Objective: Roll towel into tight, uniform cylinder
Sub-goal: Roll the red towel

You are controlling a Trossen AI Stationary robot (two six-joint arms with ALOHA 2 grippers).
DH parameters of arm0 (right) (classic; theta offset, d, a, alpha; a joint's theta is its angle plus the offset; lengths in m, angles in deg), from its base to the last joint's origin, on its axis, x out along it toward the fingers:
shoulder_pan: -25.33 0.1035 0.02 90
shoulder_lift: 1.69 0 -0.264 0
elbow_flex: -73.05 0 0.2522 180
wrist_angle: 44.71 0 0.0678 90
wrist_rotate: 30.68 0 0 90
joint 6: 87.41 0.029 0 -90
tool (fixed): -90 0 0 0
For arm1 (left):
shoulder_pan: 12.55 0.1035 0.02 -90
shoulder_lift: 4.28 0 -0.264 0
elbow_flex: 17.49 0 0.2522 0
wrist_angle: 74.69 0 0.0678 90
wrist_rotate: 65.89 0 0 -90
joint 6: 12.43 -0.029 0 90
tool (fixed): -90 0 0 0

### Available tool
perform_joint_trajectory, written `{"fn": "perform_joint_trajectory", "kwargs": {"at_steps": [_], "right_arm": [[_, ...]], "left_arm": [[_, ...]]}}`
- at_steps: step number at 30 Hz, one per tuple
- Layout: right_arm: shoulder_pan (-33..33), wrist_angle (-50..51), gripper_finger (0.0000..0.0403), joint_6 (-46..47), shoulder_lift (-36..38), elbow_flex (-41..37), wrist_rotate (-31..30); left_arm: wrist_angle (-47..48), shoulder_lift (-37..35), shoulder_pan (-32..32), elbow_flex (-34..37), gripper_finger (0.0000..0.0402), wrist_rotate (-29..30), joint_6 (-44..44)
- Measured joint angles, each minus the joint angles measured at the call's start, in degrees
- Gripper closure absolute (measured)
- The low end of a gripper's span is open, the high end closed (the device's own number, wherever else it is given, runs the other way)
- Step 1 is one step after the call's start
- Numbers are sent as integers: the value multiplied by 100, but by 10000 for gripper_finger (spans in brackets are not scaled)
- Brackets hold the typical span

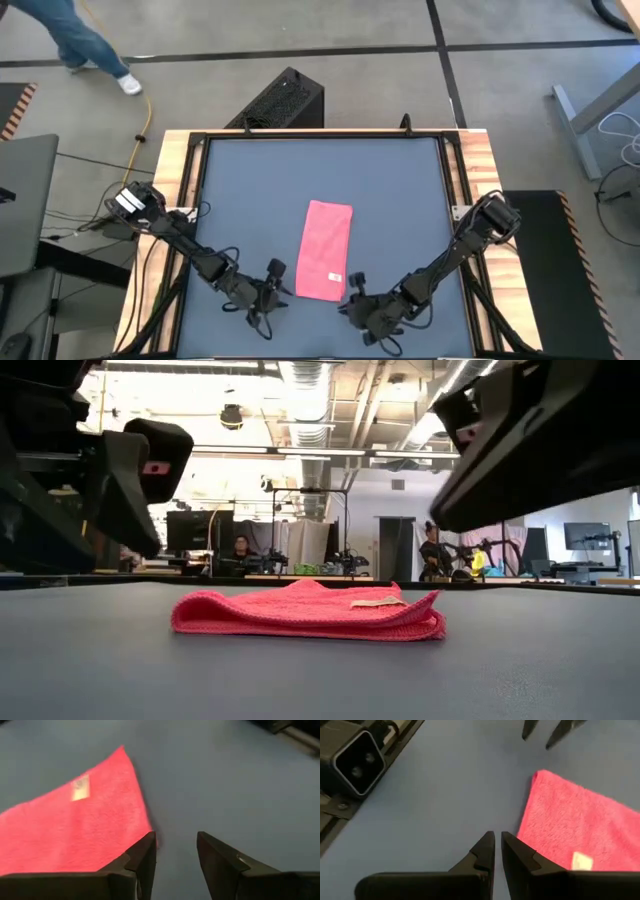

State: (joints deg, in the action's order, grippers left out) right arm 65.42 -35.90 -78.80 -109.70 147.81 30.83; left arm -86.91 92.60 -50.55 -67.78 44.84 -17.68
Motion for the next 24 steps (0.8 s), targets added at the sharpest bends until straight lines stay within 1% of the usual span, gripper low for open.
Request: {"fn": "perform_joint_trajectory", "kwargs": {"at_steps": [3,6,10,14,18,21,24], "right_arm": [[-21,19,345,-215,5,39,20],[-69,178,340,-312,-1,46,198],[-145,622,320,-321,-17,39,319],[-280,675,281,-412,-17,42,316],[-389,688,230,-464,-16,44,324],[-425,721,195,-660,-17,44,500],[-427,735,176,-904,-16,44,555]], "left_arm": [[-2,0,-4,0,252,56,-282],[-47,0,21,0,229,55,-331],[-46,-1,139,-2,194,55,-374],[-59,-2,227,-2,170,102,-296],[-100,9,241,-7,167,115,-267],[-258,228,245,-11,166,114,-265],[-453,543,239,-11,166,147,-406]]}}
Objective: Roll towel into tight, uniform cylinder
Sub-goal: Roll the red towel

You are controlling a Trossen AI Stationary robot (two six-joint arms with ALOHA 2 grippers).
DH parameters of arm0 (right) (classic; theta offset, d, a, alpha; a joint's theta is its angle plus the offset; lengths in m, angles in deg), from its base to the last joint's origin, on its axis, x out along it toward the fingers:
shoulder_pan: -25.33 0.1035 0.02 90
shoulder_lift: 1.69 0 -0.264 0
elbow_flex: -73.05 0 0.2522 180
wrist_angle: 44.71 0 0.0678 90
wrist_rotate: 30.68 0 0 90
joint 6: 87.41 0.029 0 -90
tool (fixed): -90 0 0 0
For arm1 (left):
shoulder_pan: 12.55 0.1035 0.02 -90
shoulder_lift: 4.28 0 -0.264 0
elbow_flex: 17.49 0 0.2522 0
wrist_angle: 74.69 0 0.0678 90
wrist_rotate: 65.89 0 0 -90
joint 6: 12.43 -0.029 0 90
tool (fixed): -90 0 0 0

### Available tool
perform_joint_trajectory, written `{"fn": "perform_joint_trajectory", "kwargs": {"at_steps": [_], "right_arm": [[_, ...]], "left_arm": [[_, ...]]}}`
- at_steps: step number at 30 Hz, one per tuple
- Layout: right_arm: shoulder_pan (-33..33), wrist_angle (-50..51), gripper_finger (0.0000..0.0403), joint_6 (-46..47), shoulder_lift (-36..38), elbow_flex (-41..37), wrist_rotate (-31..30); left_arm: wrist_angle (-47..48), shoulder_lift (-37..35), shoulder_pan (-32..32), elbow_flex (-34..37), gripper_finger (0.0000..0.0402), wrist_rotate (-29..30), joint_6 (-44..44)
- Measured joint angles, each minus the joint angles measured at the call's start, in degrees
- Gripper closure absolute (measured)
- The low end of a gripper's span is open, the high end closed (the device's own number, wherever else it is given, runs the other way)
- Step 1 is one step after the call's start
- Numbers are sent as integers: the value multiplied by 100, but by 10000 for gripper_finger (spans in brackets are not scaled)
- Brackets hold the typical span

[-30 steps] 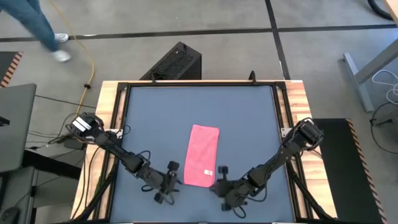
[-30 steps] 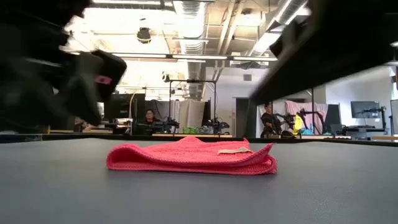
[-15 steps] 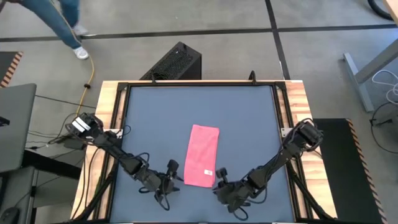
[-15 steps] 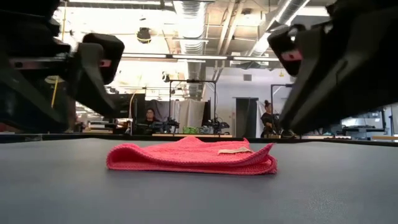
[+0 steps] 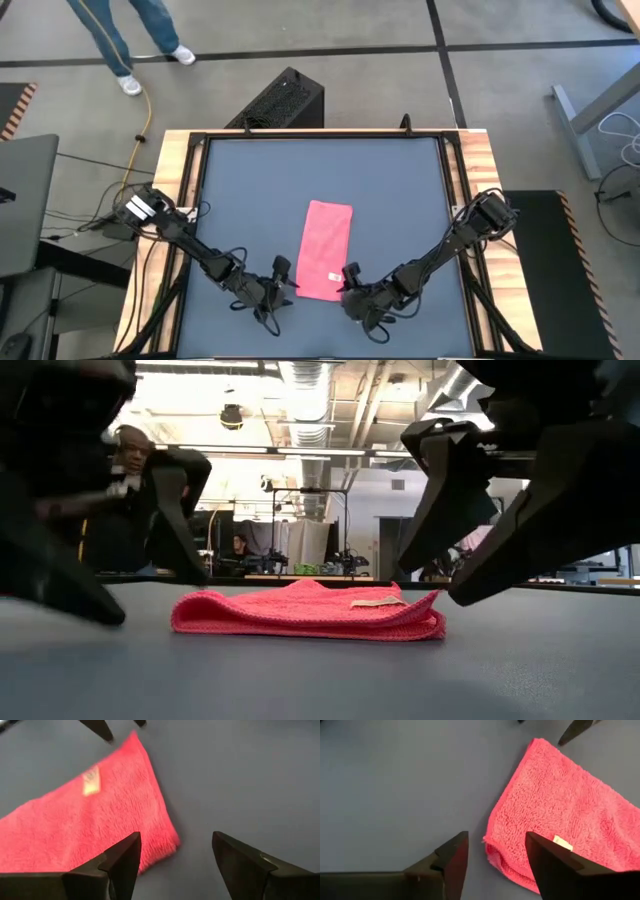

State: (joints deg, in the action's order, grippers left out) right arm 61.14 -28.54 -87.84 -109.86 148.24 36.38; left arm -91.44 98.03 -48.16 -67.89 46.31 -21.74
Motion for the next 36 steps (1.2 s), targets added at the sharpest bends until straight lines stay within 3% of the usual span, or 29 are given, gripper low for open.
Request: {"fn": "perform_joint_trajectory", "kwargs": {"at_steps": [16,23,32,36], "right_arm": [[-51,14,197,-165,-519,4,-7],[-75,70,238,291,-528,-4,-142],[-269,186,322,1671,-541,-4,-181],[-281,190,364,2316,-539,-9,-76]], "left_arm": [[-10,178,85,-7,175,-95,231],[-1,178,306,-4,237,-289,361],[60,178,627,-4,296,-459,953],[150,178,750,-2,352,-825,1367]]}}
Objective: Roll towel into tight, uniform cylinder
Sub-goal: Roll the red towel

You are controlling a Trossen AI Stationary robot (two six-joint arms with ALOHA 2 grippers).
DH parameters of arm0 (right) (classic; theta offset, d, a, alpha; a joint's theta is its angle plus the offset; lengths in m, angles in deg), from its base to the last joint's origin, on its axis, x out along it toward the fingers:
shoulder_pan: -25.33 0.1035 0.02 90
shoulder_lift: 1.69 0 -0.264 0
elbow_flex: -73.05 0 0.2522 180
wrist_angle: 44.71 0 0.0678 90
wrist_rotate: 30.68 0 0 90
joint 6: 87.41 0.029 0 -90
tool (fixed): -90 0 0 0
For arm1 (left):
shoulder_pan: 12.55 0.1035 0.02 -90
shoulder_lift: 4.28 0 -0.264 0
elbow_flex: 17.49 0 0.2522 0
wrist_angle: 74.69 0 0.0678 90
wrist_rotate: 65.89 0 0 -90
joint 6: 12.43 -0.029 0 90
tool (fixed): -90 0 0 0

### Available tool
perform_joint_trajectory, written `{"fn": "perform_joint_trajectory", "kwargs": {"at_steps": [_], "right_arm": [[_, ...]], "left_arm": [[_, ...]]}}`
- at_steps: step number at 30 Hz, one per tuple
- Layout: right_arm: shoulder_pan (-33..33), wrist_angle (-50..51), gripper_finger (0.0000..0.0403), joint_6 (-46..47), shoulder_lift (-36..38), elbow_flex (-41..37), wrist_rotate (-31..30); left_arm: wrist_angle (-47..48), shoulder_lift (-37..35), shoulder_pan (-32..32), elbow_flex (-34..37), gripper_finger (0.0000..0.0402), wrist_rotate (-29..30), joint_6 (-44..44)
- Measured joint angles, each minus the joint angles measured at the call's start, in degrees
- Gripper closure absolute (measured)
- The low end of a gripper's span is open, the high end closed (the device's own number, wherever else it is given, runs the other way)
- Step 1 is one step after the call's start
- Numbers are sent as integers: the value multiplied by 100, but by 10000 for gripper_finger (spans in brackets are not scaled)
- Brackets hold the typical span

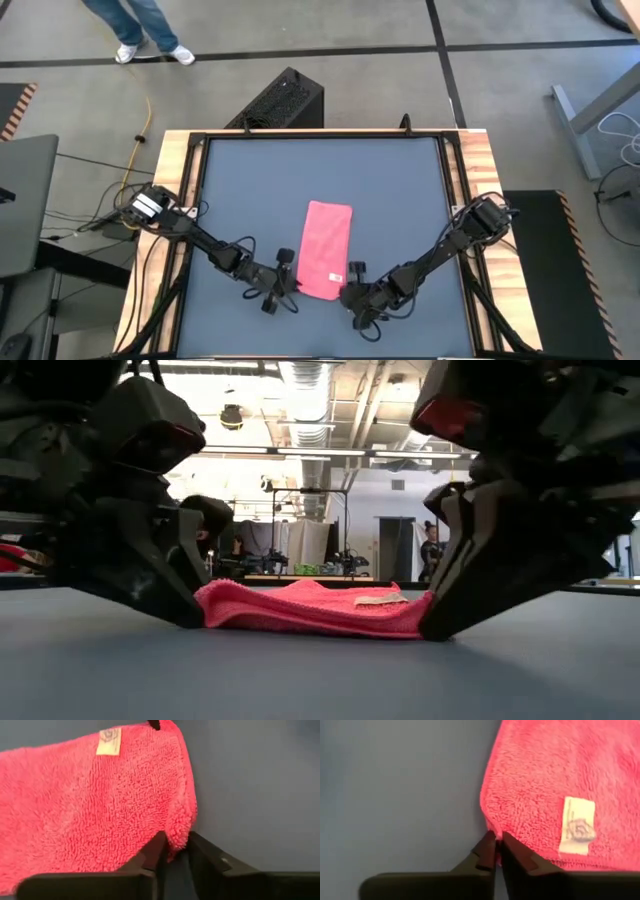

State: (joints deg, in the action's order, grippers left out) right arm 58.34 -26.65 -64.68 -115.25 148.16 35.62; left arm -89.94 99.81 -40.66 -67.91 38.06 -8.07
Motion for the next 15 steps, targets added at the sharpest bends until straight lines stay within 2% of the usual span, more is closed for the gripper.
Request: {"fn": "perform_joint_trajectory", "kwargs": {"at_steps": [3,10,15], "right_arm": [[12,10,389,751,2,0,238],[166,-9,376,2745,97,-9,303],[227,-19,386,4039,177,-11,313]], "left_arm": [[-6,0,99,2,392,-497,285],[-24,2,342,2,401,-1826,1417],[-17,4,405,2,401,-2113,2161]]}}
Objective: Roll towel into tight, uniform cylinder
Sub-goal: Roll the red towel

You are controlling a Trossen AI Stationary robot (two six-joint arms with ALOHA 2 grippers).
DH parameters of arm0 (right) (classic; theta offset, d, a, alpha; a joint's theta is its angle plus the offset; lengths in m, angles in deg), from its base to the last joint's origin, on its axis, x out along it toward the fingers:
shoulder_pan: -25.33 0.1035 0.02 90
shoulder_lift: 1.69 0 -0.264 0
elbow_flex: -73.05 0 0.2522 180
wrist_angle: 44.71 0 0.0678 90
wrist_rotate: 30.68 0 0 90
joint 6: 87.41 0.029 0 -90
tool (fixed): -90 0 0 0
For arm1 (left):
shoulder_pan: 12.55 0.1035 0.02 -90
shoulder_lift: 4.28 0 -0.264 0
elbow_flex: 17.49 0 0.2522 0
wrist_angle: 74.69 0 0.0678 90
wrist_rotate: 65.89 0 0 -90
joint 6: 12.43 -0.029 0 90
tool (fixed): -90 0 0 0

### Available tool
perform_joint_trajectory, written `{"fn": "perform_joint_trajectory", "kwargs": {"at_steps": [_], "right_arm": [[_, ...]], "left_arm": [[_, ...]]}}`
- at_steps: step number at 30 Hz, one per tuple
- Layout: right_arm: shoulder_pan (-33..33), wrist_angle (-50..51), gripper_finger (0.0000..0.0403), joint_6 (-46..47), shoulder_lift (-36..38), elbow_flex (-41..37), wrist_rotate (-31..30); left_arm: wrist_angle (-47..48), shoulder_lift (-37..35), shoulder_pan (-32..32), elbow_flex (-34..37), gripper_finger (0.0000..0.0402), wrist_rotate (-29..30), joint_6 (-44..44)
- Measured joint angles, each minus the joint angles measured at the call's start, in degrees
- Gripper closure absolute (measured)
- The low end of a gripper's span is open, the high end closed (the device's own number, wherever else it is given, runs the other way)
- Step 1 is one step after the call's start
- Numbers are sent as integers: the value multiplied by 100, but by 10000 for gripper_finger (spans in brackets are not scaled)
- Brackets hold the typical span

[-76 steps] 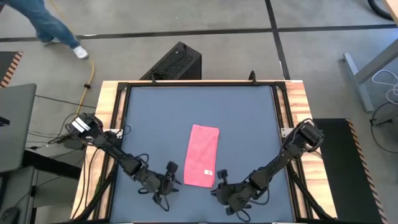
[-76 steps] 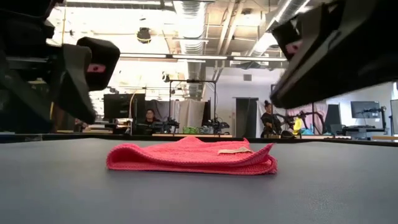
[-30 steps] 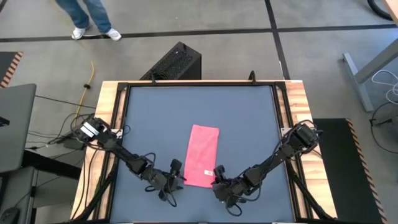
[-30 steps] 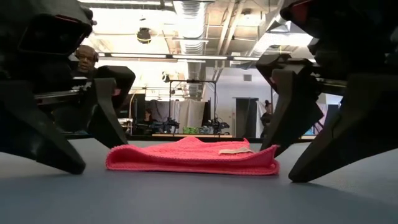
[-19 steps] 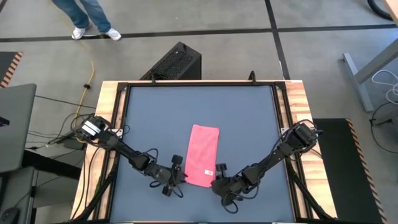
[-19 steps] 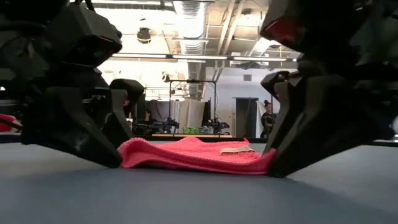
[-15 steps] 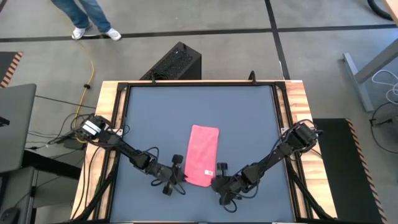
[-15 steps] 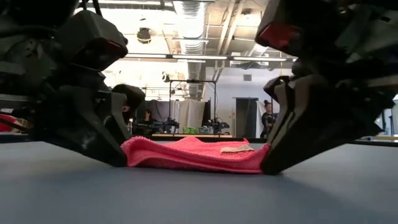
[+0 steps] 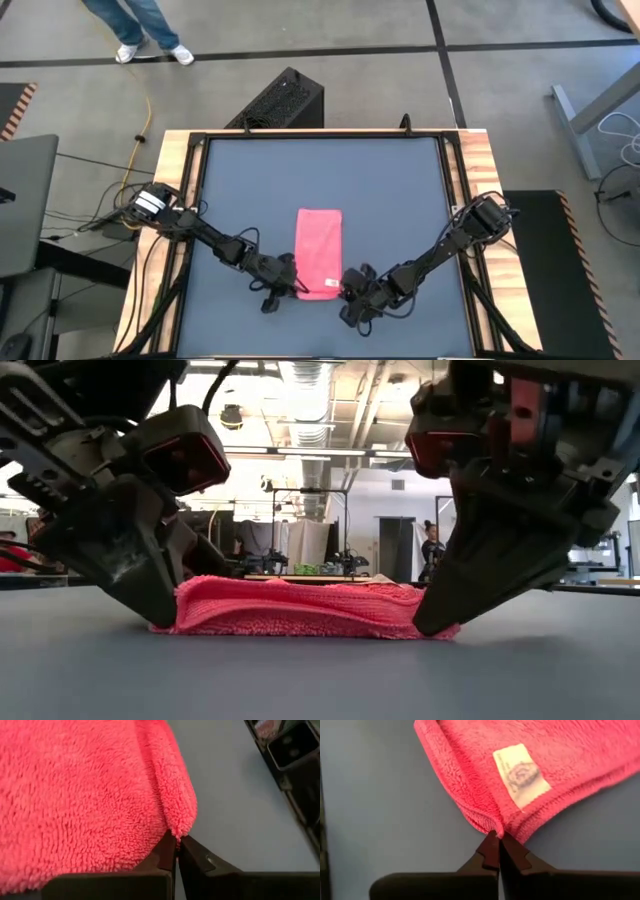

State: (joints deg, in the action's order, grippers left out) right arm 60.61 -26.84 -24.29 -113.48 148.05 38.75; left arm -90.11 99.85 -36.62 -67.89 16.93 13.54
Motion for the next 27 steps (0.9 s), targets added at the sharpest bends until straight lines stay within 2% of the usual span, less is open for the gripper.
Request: {"fn": "perform_joint_trajectory", "kwargs": {"at_steps": [9,15,21,24,27], "right_arm": [[17,-152,386,616,7,0,157],[-240,-466,386,565,11,0,787],[-574,-513,385,237,13,0,1238],[-700,-632,385,92,11,0,1368],[-773,-719,385,45,7,0,1376]], "left_arm": [[-58,-5,78,-9,401,-381,686],[-46,-13,78,-11,401,-651,804],[136,-120,78,0,372,-1031,351],[499,-385,82,24,349,-1273,12],[728,-739,78,28,328,-1241,-531]]}}
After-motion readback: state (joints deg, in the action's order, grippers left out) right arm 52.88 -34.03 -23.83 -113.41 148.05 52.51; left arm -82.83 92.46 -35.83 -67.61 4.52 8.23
